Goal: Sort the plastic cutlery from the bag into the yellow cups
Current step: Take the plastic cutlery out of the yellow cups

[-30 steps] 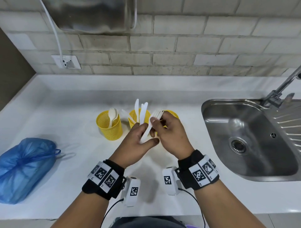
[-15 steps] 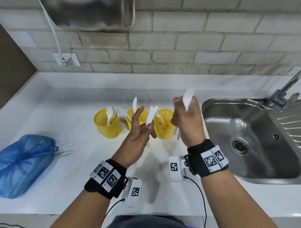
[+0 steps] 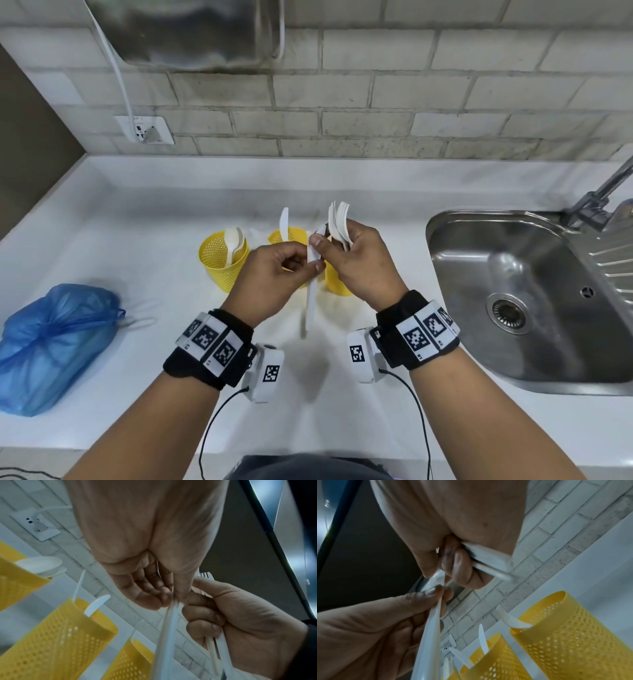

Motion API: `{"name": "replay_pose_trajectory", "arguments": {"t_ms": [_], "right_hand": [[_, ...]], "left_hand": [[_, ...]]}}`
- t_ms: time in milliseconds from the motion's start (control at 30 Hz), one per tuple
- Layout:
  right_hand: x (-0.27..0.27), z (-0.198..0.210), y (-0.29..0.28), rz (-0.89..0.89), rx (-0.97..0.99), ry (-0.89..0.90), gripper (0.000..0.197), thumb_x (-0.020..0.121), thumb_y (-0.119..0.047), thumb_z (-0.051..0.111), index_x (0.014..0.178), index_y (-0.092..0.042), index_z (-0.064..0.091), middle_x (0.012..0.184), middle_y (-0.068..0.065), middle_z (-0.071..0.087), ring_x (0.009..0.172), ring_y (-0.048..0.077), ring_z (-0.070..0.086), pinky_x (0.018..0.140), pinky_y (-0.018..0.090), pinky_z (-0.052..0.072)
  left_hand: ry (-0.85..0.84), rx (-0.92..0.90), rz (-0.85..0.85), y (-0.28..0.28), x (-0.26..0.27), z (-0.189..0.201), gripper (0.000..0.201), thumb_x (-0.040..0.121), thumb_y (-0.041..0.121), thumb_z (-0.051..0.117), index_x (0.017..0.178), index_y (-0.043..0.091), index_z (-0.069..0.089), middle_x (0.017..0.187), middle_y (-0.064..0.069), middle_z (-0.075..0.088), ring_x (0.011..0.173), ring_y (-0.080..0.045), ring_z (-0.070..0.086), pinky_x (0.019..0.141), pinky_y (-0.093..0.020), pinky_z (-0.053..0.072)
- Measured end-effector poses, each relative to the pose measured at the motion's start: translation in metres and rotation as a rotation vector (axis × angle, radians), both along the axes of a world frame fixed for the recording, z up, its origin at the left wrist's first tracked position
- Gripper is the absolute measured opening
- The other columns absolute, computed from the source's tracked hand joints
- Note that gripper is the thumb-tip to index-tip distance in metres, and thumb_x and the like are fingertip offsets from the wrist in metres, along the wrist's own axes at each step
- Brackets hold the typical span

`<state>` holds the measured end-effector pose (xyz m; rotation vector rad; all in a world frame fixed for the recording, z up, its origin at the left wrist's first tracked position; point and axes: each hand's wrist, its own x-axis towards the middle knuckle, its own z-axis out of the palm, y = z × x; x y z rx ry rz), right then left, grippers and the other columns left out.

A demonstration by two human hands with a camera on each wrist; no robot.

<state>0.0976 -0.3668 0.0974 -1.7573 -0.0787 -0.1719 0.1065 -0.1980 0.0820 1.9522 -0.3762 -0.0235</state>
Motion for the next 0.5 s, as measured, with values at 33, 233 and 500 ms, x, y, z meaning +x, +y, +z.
{"name": "replay_pose_trajectory", "arguments": {"t_ms": [33, 233, 500], "right_hand": [[0.001, 0.001, 0.0, -0.031, 0.003, 0.017, 0.011, 0.095, -0.02, 0.072, 0.089, -0.013, 0.066, 0.058, -0.015, 0.053, 0.052, 0.005, 0.046, 0.057, 0.019, 0.04], [0.008, 0.003, -0.029, -0.06, 0.493, 0.482, 0.04, 0.089, -0.048, 0.038, 0.095, -0.015, 0.06, 0.06, -0.001, 0.026, 0.046, 0.014, 0.015, 0.049, 0.023, 0.011], [0.025, -0.016, -0.052, -0.366, 0.83, 0.296, 0.016, 0.095, -0.013, 0.036, 0.084, -0.014, 0.046, 0.058, -0.001, 0.033, 0.044, 0.016, 0.028, 0.047, 0.026, 0.025]], "left_hand": [[0.001, 0.017, 0.007, 0.001, 0.004, 0.003, 0.022, 0.091, 0.016, 0.077, 0.072, 0.015, 0.066, 0.066, -0.002, 0.063, 0.064, -0.016, 0.061, 0.063, -0.023, 0.048], [-0.038, -0.124, 0.173, 0.019, 0.035, 0.022, 0.013, 0.094, 0.01, 0.072, 0.107, 0.011, 0.072, 0.088, -0.011, 0.072, 0.075, -0.016, 0.068, 0.071, -0.034, 0.063], [-0.072, 0.064, 0.267, 0.022, 0.075, 0.025, 0.009, 0.089, 0.021, 0.079, 0.095, 0.015, 0.075, 0.082, -0.006, 0.075, 0.073, -0.02, 0.074, 0.079, -0.038, 0.062]]}}
